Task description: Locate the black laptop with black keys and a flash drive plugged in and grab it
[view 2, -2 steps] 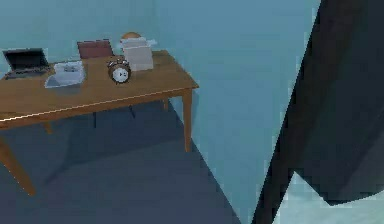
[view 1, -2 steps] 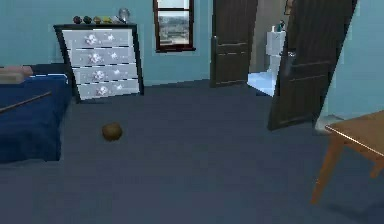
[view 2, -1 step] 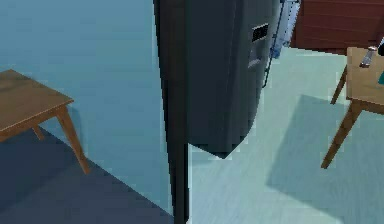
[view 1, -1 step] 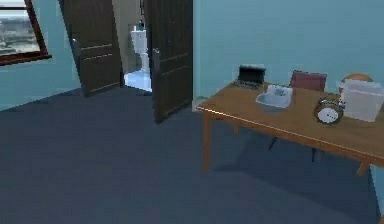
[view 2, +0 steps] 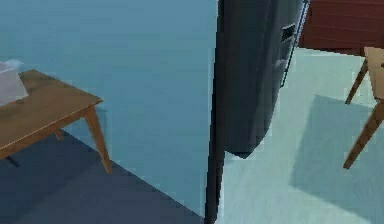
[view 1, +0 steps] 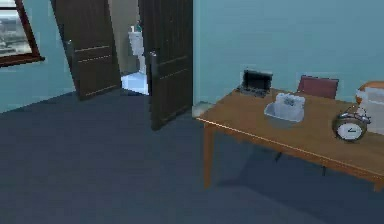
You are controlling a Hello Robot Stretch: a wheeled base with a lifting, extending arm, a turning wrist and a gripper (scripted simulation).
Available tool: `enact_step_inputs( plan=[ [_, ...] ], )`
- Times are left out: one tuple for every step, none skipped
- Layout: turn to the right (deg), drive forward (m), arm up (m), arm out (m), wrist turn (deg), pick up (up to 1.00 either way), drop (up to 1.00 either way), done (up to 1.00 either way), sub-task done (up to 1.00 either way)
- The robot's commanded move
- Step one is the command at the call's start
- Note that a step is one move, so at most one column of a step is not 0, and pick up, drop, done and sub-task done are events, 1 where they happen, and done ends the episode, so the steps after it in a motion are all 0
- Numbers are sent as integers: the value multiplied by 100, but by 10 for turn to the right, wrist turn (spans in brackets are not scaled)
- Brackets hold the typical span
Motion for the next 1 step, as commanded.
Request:
enact_step_inputs(
  plan=[
    [-300,0,0,0,0,0,0,0,0]
  ],
)
